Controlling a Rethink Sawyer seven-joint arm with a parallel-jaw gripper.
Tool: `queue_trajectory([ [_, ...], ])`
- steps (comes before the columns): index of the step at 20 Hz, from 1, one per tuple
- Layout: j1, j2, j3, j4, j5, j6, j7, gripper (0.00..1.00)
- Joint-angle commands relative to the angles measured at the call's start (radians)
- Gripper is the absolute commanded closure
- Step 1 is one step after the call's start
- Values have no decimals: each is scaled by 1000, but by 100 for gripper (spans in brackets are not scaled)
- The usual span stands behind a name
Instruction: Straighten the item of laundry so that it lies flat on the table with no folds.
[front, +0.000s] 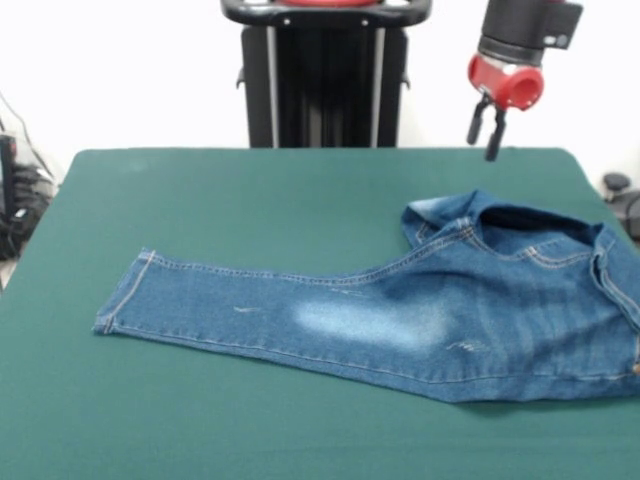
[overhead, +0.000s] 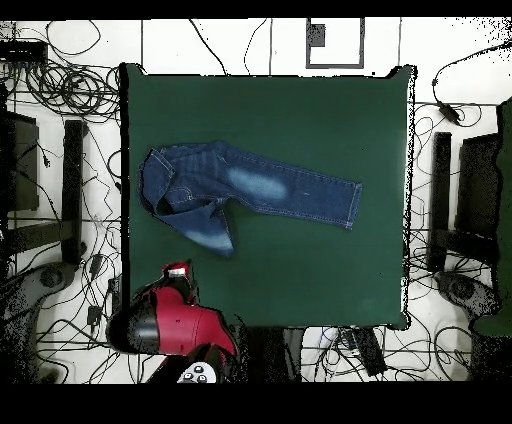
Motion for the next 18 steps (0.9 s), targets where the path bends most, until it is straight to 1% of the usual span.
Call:
queue_trajectory([
  [1,-14,2,154,56,100,103,170,0],
  [3,-30,4,181,65,110,86,174,0],
  [6,-25,17,184,60,132,84,180,0],
  [9,-30,48,209,50,156,61,188,0],
  [13,-62,86,256,54,174,16,192,0],
  [18,-73,141,267,33,178,-31,180,0],
])
